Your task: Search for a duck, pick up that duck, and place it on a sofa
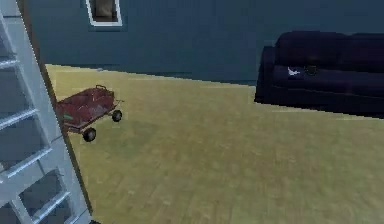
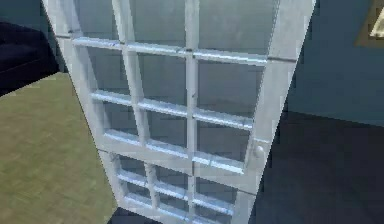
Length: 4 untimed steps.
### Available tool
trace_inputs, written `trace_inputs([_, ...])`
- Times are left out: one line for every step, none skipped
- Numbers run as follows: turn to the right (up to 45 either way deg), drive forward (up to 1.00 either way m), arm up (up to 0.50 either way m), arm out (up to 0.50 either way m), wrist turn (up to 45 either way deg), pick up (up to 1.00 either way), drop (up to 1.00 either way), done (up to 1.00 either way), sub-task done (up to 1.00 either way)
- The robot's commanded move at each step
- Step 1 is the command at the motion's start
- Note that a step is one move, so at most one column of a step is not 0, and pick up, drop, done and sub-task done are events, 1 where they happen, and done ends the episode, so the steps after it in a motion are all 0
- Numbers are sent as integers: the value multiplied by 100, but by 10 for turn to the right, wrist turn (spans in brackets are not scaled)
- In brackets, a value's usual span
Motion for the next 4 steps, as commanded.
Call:
trace_inputs([0, 100, 0, 0, 0, 0, 0, 0, 0])
trace_inputs([210, 0, 0, 0, 0, 0, 0, 0, 0])
trace_inputs([0, 10, 0, 0, 0, 0, 0, 0, 0])
trace_inputs([-360, 0, 0, 0, 0, 0, 0, 0, 0])
